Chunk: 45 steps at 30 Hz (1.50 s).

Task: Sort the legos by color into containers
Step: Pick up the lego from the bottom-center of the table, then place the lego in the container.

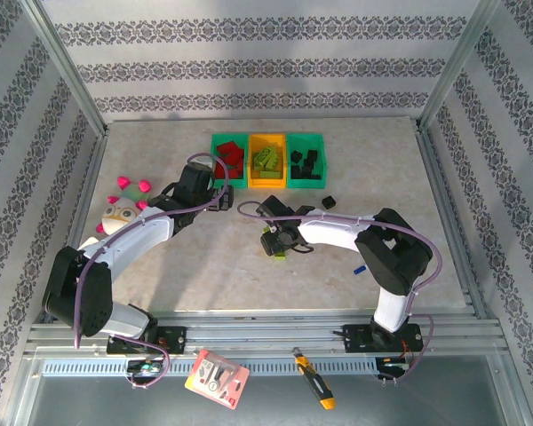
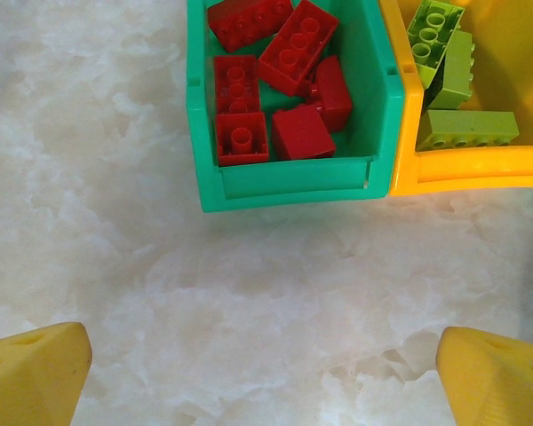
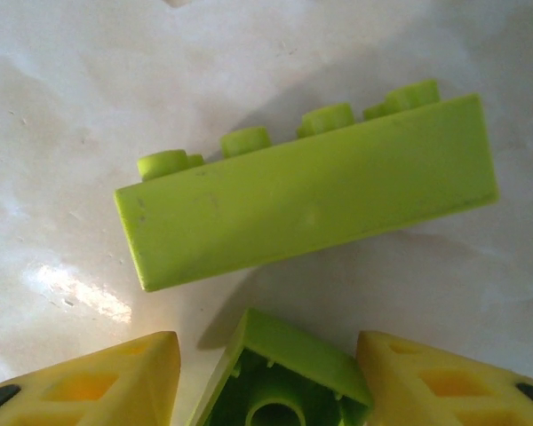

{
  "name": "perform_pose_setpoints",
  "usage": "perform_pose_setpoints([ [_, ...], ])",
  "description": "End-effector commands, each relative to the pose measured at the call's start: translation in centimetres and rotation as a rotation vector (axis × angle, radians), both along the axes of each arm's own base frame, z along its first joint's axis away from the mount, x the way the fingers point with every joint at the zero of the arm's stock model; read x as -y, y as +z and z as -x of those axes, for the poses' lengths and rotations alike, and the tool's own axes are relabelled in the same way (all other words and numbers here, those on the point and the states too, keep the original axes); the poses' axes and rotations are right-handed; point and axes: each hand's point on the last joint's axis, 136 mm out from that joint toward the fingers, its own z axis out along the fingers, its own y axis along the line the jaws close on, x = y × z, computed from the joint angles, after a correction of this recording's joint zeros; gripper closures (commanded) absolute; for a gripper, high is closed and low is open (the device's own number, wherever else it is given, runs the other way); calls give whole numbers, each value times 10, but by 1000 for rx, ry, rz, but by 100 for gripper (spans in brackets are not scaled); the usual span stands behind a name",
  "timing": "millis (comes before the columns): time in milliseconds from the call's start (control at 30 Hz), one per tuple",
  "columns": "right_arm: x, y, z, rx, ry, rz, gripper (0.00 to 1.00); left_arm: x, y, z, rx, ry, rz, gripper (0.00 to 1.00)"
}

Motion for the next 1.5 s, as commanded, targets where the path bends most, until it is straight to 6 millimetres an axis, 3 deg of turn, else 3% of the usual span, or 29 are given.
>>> perform_pose_setpoints([
  [0, 2, 8, 5, 0, -5, -2, 48, -4, 9, -4, 27, 25, 33, 1],
  [500, -2, 16, -5, 22, -17, -17, 74, -5, 13, -4, 36, 24, 30, 1],
  [633, -2, 34, -7, 54, -28, -45, 74, -3, 15, -3, 37, 14, 40, 1],
  [767, -2, 65, -21, 129, -59, -115, 75, 1, 13, 2, 35, -11, 63, 1],
  [933, -7, 109, -72, 281, -107, -205, 75, 17, 14, 11, 85, -101, 132, 1],
  [1067, -11, 134, -131, 407, -136, -236, 75, 23, 15, 22, 128, -158, 148, 1],
  [1300, -16, 135, -228, 506, -207, -272, 75, 44, 5, 44, 148, -253, 149, 1],
  [1467, -24, 129, -271, 536, -213, -278, 73, 75, -5, 57, 169, -369, 116, 1],
])
